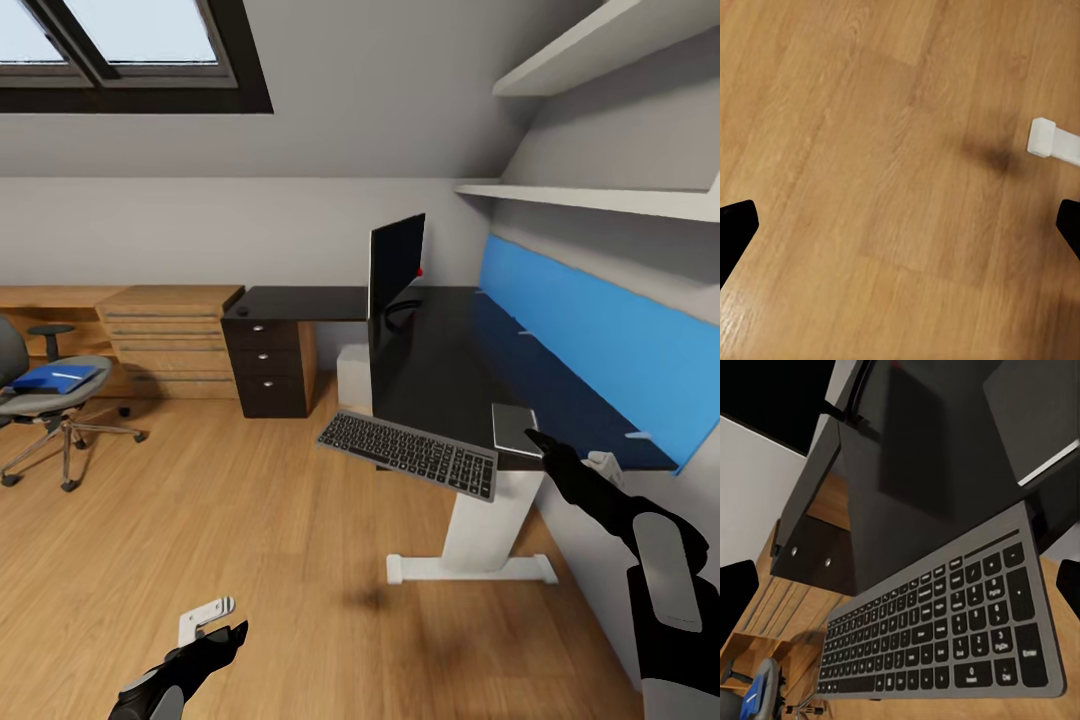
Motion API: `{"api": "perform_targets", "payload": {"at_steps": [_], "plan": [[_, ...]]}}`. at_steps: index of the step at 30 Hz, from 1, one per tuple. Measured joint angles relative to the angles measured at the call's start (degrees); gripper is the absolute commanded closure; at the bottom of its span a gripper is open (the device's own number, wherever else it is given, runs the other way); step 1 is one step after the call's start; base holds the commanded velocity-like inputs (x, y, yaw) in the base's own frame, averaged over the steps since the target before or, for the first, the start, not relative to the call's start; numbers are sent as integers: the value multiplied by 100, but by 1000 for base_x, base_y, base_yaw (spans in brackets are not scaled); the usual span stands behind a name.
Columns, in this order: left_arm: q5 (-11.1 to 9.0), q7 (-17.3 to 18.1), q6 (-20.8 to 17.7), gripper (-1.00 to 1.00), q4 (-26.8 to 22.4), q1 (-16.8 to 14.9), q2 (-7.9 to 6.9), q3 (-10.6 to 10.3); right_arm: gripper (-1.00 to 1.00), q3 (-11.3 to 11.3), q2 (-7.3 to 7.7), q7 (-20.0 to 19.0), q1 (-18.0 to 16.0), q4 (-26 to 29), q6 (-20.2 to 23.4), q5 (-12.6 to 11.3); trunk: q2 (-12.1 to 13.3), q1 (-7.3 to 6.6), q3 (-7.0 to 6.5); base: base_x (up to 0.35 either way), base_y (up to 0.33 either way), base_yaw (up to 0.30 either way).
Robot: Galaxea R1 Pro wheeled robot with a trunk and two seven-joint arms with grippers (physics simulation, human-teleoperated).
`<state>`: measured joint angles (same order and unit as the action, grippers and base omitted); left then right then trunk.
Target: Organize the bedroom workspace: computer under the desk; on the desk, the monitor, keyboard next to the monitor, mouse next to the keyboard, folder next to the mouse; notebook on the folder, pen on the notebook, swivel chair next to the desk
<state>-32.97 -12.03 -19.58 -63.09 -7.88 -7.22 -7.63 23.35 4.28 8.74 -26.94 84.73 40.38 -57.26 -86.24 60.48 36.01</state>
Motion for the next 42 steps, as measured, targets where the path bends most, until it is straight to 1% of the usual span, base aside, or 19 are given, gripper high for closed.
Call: {"api": "perform_targets", "payload": {"at_steps": [8, 11, 20, 21, 33, 35, 38, 39, 42], "plan": [[0, -5, 0, -100, 0, 0, 0, 2, -100, -1, -10, 2, 0, -13, -12, -4, -321, 176, 144, 0, 0, 0], [0, -5, 0, -100, 0, 0, 0, 2, -100, -1, -12, 0, 0, -53, -79, -4, -441, 242, 197, 0, 0, 0], [0, -6, 0, -100, 32, 0, 0, 2, -100, -49, 16, -25, 0, -894, -869, 4, -802, 440, 359, 0, 0, 0], [0, -5, 0, -100, 37, 0, 0, 2, -100, -51, 16, -26, 0, -926, -895, -1, -842, 461, 377, 0, 0, 0], [0, -8, 0, -100, 73, 0, 0, 2, -100, -38, 21, -41, -1, -1018, -918, -45, -1324, 725, 592, 0, 0, 0], [0, -9, 0, -100, 91, 0, 0, 2, -100, -43, 27, -58, -6, -1216, -903, -49, -1404, 769, 628, 0, 0, 0], [3, -12, 0, -100, 168, 0, 5, 3, -100, -45, 57, -140, -15, -1431, -898, -53, -1524, 835, 682, 0, 0, 0], [12, -14, 0, -100, 236, 0, 11, 3, -100, -51, 110, -396, -23, -1621, -894, -56, -1564, 857, 700, 0, 0, 0], [16, -14, 0, -100, 261, 0, 15, 2, -100, -56, 131, -606, -25, -1691, -888, -72, -1685, 923, 754, 0, 0, 0]]}}
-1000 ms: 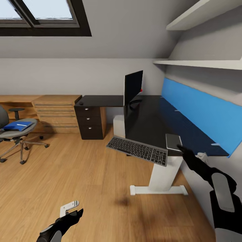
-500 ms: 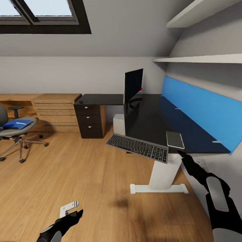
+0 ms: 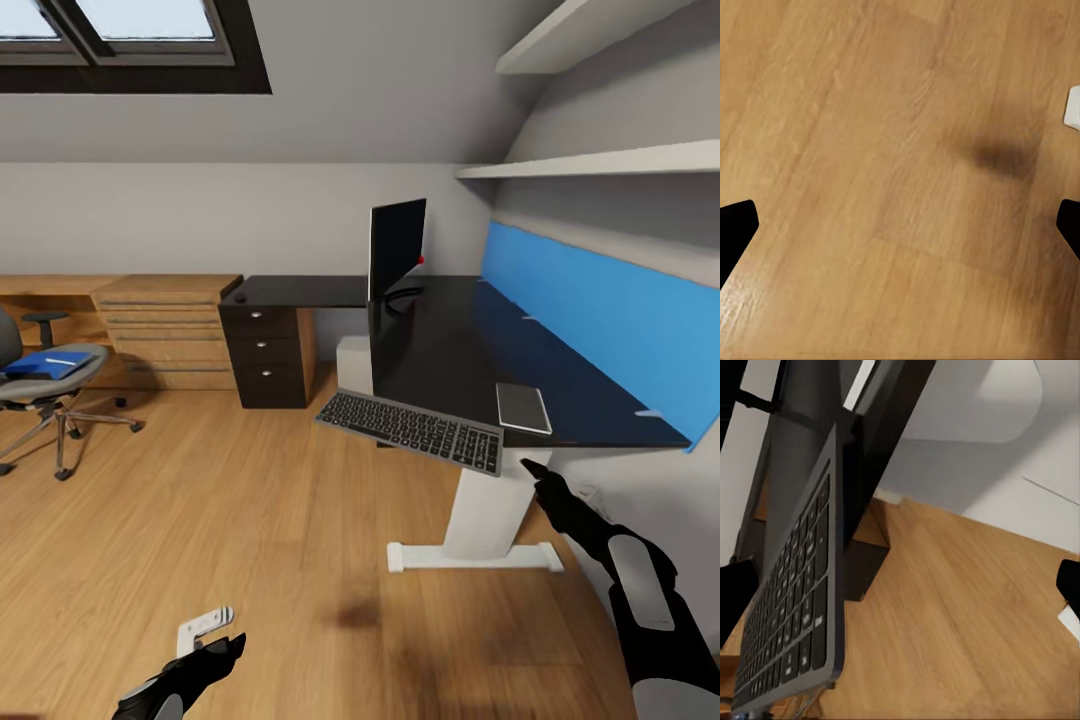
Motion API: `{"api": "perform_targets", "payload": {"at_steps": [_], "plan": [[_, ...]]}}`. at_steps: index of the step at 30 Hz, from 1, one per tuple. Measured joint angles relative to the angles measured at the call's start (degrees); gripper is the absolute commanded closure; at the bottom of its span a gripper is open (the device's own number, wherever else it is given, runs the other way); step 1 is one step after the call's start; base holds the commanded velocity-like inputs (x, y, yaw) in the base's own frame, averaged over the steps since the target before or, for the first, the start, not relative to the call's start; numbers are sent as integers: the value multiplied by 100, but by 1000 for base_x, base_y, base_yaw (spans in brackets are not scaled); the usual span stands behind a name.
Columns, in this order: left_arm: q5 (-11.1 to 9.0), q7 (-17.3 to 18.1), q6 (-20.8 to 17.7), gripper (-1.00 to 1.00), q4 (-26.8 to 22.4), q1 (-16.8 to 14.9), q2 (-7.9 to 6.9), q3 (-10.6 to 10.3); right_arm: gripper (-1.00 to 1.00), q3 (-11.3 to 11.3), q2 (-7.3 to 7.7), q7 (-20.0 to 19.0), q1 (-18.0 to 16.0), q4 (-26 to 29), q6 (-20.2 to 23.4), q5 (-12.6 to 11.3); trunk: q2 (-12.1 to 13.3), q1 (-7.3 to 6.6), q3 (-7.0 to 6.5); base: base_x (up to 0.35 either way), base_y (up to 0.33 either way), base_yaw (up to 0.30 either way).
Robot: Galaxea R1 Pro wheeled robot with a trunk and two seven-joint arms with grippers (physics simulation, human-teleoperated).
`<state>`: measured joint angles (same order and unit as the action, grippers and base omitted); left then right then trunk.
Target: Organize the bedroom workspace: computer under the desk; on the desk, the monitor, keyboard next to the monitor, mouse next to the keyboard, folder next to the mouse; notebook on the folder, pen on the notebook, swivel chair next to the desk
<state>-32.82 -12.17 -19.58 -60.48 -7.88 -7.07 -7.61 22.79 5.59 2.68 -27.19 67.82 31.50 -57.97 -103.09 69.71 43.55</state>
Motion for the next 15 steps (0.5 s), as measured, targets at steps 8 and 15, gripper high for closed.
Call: {"api": "perform_targets", "payload": {"at_steps": [8, 15], "plan": [[2, 0, 0, -100, 17, 0, 3, 1, -100, 2, 12, -179, -1, -126, 167, -66, -321, 176, 144, 0, 0, 0], [2, 12, 0, -100, 35, 0, -4, -4, -100, -6, 8, -407, -1, -186, 331, -335, -403, 220, 180, 0, 0, 0]]}}
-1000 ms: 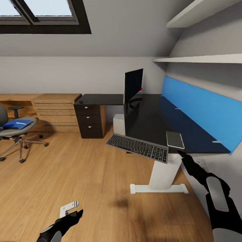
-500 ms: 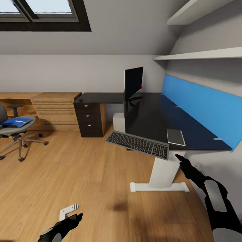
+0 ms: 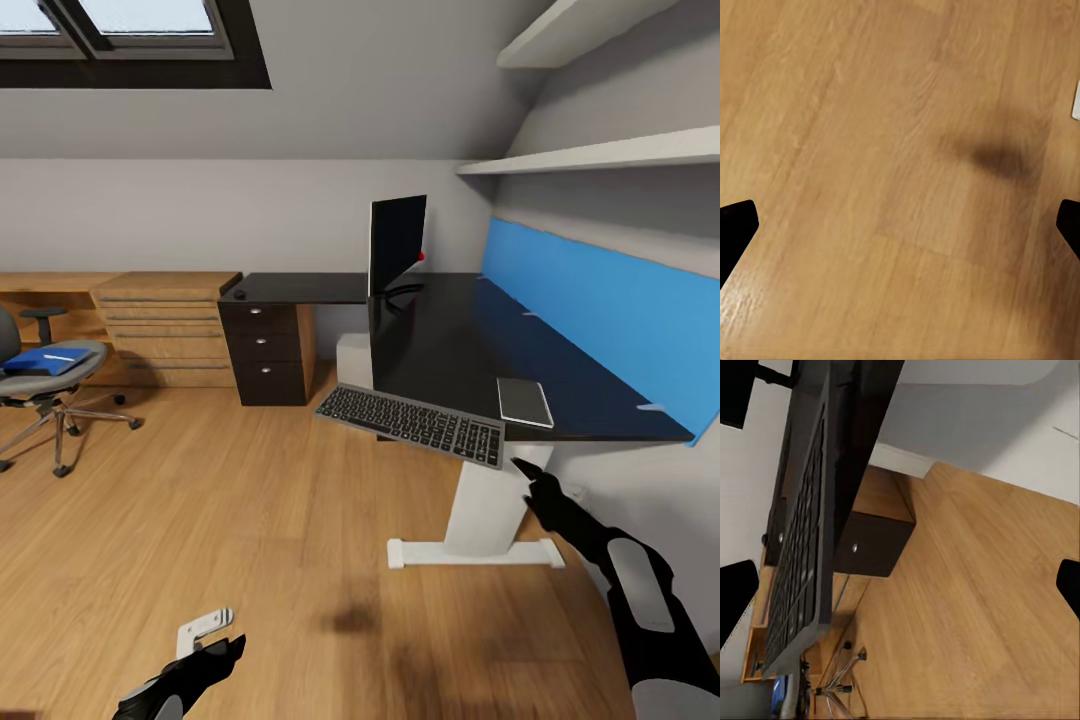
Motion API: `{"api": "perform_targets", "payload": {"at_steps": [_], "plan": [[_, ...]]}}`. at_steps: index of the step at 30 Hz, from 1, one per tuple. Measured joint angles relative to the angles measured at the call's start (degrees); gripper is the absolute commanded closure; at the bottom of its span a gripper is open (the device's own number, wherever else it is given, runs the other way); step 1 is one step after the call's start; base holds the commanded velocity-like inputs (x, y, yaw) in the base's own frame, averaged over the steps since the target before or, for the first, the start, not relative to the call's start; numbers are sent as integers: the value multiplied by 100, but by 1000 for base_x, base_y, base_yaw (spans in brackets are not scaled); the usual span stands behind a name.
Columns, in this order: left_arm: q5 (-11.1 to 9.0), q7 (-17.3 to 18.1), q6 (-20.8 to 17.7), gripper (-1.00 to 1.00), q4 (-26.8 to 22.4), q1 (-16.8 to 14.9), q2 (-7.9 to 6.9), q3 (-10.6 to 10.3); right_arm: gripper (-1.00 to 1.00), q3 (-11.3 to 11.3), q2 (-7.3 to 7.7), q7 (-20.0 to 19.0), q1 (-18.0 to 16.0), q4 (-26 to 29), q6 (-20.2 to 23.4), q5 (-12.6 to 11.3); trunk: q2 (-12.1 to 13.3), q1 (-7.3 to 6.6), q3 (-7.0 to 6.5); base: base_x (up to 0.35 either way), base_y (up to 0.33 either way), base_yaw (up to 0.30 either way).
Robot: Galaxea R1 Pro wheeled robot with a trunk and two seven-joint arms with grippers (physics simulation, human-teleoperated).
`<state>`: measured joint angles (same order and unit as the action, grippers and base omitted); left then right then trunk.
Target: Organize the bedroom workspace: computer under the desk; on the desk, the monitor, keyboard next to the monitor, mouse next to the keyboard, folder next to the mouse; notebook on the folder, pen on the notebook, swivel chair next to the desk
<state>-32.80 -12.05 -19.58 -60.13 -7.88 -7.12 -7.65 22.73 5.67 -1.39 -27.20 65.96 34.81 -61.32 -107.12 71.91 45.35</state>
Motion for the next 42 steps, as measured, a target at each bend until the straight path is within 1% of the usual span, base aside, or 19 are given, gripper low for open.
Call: {"api": "perform_targets", "payload": {"at_steps": [5, 6, 9, 13, 16, 24, 31, 38, 42], "plan": [[0, 20, 3, -100, 61, 1, -6, 0, -100, -1, -10, -406, 0, -3, 162, -46, 0, 0, 0, 0, 0, 0], [0, 21, 4, -100, 64, 1, -7, 1, -100, -1, -10, -419, 0, -3, 167, -46, 0, 0, 0, 0, 0, 0], [-5, 22, 7, -100, 69, 0, -9, 4, -100, -1, -11, -449, 0, -3, 173, -48, 0, 0, 0, 30, 2, 0], [-12, 26, 10, -100, 93, 0, -13, 6, -100, -1, -11, -463, 0, -4, 175, -48, 0, -2, 0, 200, 38, 0], [-1, 30, 11, -100, 197, 0, -17, 6, -100, 2, -13, -470, 0, -4, 176, -48, 0, -1, 0, 150, 27, 0], [8, 31, 16, -100, 252, 0, -17, 6, -100, -5, -28, -480, 0, -11, 176, -41, 0, -1, 0, 49, 8, 0], [7, 31, 38, -100, 258, 2, -19, 7, -100, -9, -38, -482, 0, -18, 176, -38, 0, -2, 0, 191, 45, 0], [1, 35, 94, -100, 261, 0, -19, 11, -100, -19, -50, -481, 0, -58, 176, -31, 0, 0, 0, 46, 10, 0], [0, 37, 102, -100, 263, 0, -19, 9, -100, -80, -53, -481, 0, -80, 176, -31, 0, 0, 0, 10, 2, 0]]}}
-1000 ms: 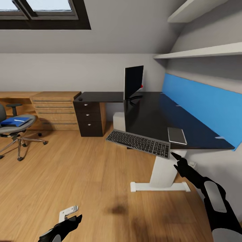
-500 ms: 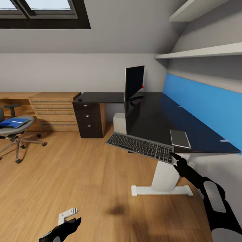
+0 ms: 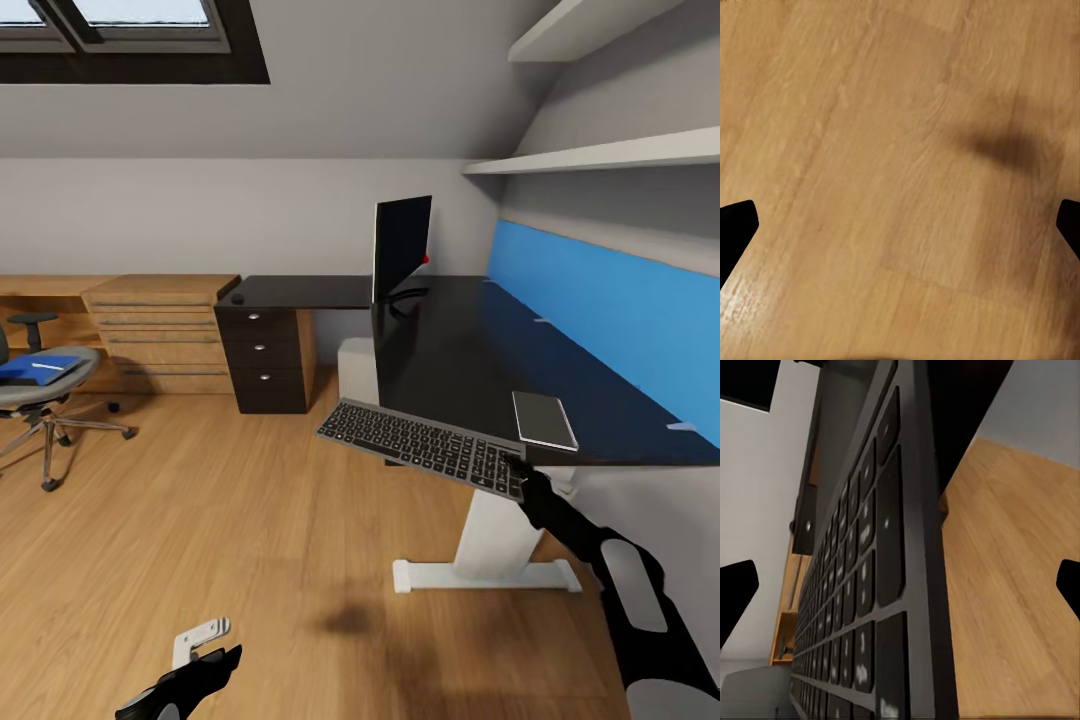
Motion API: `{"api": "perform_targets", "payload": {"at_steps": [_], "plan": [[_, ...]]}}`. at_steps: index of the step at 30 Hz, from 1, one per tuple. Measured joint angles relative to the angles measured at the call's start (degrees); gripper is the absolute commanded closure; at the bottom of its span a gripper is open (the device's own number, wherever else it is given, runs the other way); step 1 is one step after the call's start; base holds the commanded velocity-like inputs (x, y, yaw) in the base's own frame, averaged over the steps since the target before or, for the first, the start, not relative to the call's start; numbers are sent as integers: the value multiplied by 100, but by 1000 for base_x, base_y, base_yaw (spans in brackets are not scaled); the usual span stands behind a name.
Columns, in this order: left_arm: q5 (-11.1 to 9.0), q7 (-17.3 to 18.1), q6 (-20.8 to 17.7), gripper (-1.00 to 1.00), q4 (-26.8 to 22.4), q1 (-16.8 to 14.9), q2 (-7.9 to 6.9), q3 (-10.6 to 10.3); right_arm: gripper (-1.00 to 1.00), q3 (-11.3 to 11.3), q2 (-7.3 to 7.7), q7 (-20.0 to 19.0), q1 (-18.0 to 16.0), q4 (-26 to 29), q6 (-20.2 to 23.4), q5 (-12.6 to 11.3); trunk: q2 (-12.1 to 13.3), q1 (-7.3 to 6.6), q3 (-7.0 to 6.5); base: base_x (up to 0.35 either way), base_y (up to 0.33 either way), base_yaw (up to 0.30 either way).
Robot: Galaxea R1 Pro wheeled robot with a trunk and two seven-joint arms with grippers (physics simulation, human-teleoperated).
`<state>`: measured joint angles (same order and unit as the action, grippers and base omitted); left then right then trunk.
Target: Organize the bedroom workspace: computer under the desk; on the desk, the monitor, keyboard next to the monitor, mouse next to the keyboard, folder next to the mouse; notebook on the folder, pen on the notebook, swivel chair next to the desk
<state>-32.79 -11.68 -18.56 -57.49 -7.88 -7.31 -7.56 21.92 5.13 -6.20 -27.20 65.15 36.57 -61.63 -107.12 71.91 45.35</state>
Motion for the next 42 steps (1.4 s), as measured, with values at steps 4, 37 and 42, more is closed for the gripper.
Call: {"api": "perform_targets", "payload": {"at_steps": [4, 37, 42], "plan": [[2, 1, 3, -100, 0, 0, 0, -2, -100, -148, -51, 0, 1, -16, -3, -1, 0, 0, 0, 2, 0, 0], [0, -23, 10, -100, 10, 0, 0, -2, 100, -254, -274, -403, 7, 4, -9, 17, 359, -197, -161, 0, 0, 0], [0, -23, 12, -100, 12, 0, 0, -2, 100, -255, -281, -1081, 15, 7, -39, 40, 560, -307, -251, 0, 0, 0]]}}
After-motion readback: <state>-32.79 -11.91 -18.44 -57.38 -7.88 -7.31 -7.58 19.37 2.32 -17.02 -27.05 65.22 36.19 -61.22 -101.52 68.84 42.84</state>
